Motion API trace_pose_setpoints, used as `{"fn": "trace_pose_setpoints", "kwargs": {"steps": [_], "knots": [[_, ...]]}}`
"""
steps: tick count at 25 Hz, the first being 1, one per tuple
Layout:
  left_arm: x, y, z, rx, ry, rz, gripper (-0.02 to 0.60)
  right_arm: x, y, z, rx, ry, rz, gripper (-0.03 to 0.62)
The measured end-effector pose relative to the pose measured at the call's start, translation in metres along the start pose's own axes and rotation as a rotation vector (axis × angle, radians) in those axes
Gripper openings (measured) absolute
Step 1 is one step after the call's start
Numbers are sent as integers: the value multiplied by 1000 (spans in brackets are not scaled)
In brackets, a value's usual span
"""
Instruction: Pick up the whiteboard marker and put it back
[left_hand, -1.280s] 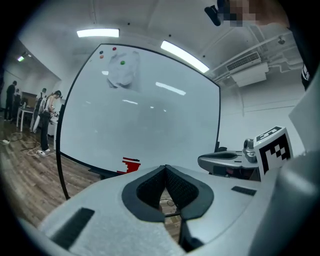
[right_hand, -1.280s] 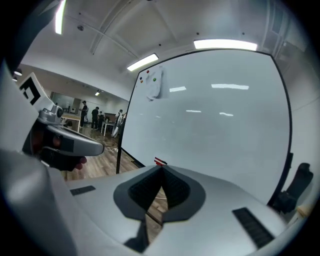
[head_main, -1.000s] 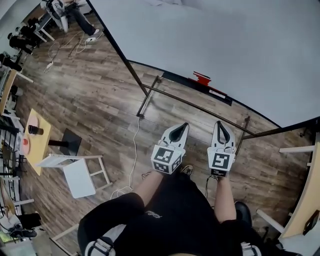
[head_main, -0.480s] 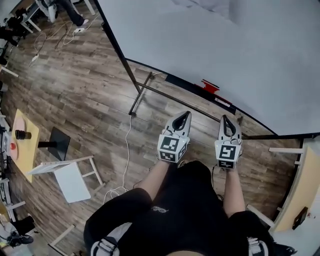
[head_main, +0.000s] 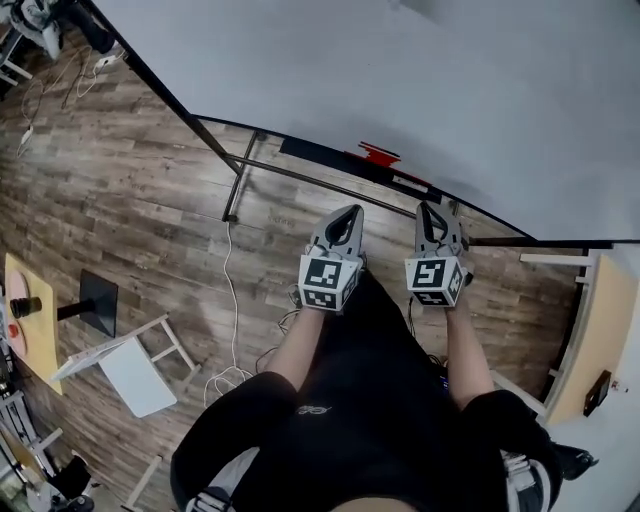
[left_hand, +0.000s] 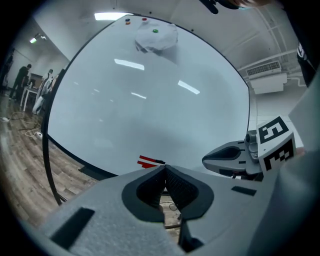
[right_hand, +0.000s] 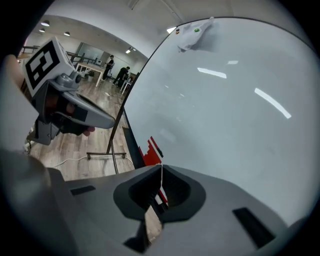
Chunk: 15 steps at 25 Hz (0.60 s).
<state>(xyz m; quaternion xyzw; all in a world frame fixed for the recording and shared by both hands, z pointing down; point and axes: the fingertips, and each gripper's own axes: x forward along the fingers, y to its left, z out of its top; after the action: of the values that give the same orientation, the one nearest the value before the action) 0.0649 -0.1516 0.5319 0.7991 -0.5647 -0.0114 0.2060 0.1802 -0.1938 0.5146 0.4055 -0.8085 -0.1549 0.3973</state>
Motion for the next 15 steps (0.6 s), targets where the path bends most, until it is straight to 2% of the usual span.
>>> {"fn": "trace_pose_setpoints", "kwargs": {"steps": [5,8,13,15], "knots": [[34,-6,-10,13,44,-12,6,35,-6,-36,-79,94,82,3],[40,0,-28,11,101,-6,6,62,3,-57,-114,161,150,4],[22,27,-43,-31,139,116,6,99,6,-81,-332,233,189,5],[16,38,-45,-38,142,158,6,111,9,-88,-343,247,211,5]]}}
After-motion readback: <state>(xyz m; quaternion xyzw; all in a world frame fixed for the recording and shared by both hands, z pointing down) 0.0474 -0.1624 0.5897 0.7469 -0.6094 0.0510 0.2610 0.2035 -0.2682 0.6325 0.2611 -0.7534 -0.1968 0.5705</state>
